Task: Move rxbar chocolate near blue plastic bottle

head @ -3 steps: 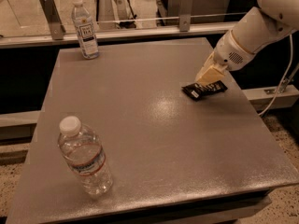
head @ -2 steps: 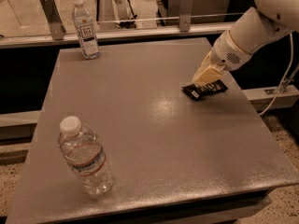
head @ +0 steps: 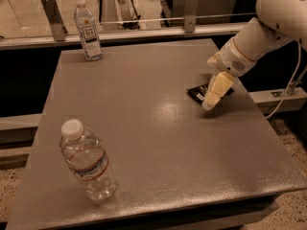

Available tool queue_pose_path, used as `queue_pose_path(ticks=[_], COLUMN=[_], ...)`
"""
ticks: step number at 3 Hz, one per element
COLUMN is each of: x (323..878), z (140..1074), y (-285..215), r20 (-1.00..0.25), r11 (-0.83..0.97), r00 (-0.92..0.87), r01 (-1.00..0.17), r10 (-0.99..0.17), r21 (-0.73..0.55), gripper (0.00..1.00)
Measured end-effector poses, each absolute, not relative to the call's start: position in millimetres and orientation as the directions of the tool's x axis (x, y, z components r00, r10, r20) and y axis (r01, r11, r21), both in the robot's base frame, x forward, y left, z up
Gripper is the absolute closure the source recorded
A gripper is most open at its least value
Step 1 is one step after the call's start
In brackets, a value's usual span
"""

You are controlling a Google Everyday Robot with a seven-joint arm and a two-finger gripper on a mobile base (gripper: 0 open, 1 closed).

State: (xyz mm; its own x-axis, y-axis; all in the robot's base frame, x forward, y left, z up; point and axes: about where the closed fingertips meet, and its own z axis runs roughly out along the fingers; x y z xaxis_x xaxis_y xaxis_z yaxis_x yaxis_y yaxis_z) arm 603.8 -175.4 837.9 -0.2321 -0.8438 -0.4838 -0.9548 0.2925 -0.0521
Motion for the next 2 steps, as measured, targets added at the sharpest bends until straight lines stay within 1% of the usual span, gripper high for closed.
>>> queue_pose_path(ticks=[1,2], x=[607.6,608.7], z=[827.2,822.1], y=[-183.2,-187.5], r20=[-0.474,-0.472], r11=[0.297,0.300], r00=[-0.243,-0.250], r01=[-0.954,-0.953], r10=[-0.846,-0.846], r21=[-0.040,-0.033], gripper=[0.03,0.25])
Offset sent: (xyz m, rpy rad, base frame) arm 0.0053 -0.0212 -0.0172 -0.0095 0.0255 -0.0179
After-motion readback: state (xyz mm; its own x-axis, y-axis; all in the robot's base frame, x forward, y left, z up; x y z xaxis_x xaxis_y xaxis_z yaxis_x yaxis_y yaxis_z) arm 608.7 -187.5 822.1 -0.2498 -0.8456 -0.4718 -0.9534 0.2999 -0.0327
